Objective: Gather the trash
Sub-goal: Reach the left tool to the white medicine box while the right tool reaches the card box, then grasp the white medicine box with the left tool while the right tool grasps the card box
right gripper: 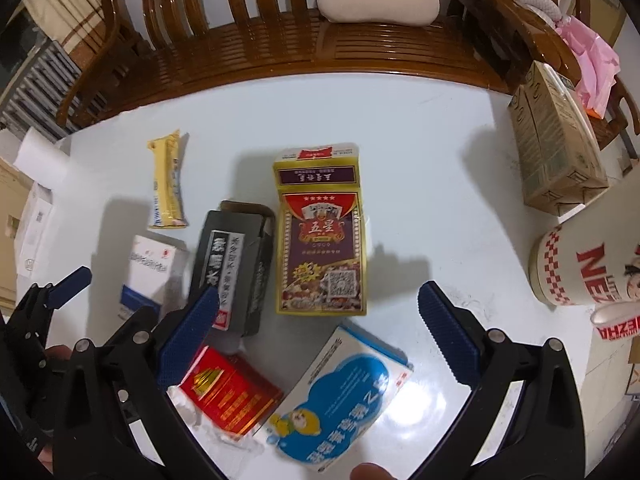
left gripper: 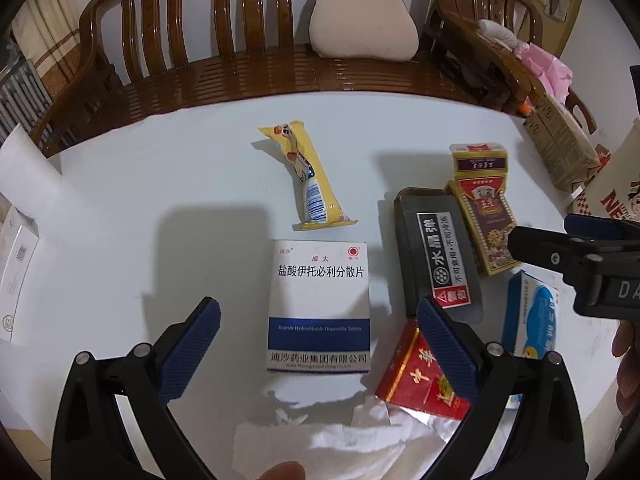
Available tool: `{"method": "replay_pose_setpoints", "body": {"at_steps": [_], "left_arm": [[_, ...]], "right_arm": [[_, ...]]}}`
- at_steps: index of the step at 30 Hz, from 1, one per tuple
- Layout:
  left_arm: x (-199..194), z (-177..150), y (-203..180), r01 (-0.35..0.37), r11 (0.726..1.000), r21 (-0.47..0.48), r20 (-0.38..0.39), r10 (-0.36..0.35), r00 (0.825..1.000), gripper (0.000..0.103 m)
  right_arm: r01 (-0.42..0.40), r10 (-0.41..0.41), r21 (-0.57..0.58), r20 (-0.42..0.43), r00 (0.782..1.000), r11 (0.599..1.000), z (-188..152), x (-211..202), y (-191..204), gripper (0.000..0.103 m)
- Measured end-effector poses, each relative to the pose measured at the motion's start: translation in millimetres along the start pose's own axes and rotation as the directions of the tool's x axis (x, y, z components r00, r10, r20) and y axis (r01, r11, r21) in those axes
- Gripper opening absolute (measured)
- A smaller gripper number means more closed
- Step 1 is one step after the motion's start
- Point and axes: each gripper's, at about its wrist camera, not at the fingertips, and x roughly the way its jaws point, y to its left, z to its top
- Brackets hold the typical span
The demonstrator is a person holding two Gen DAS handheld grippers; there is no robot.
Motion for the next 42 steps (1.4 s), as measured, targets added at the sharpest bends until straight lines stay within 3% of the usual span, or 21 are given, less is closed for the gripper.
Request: {"method": "replay_pose_setpoints", "body": {"at_steps": [7, 15, 21, 23, 26, 27, 28, 35, 42], "left_arm": [[19, 6, 0, 0.046, 0.999, -0.023, -0.056, -0.047, 0.997, 0.095], [39, 8, 2, 0.030, 0.999, -0.036, -0.108, -0.034, 0.994, 0.082], [43, 8, 5, 0.007, 1.000, -0.027, -0.102, -0.010, 0.995, 0.074], [43, 9, 8, -0.005, 1.000, -0.023, -0.097, 0.002, 0.995, 0.066], [43, 10, 11, -0.022, 1.000, -0.022, -0.088, 0.020, 0.996, 0.060], [43, 10, 11, -0.020, 1.000, -0.022, -0.086, 0.018, 0.996, 0.060], [42, 9, 12, -0.021, 1.000, -0.019, -0.084, 0.019, 0.996, 0.060], [39, 10, 15, 0.036, 0.998, -0.045, -0.078, -0.039, 0.996, 0.059], [26, 9, 14, 0.035, 0.999, -0.038, -0.050, -0.037, 0.998, 0.059]], "right_arm": [[0.027, -0.027, 0.002, -0.035, 0.999, 1.000, 3, 19, -2, 0.098], [0.052, -0.052, 0.005, -0.074, 0.996, 0.999, 6, 41, -8, 0.098], [0.048, -0.047, 0.004, -0.104, 0.993, 0.999, 11, 61, -3, 0.093], [0.060, -0.061, -0.008, -0.097, 0.993, 0.998, 13, 63, 0, 0.091], [0.096, -0.099, -0.032, -0.084, 0.992, 0.995, 17, 66, 6, 0.082], [0.110, -0.113, -0.036, -0.077, 0.991, 0.993, 17, 66, 7, 0.074], [0.110, -0.112, -0.040, -0.062, 0.992, 0.993, 18, 64, 9, 0.059], [0.109, -0.111, -0.031, -0.052, 0.992, 0.994, 22, 62, 12, 0.058], [0.104, -0.104, -0.023, -0.015, 0.994, 0.994, 22, 47, 12, 0.057]]}}
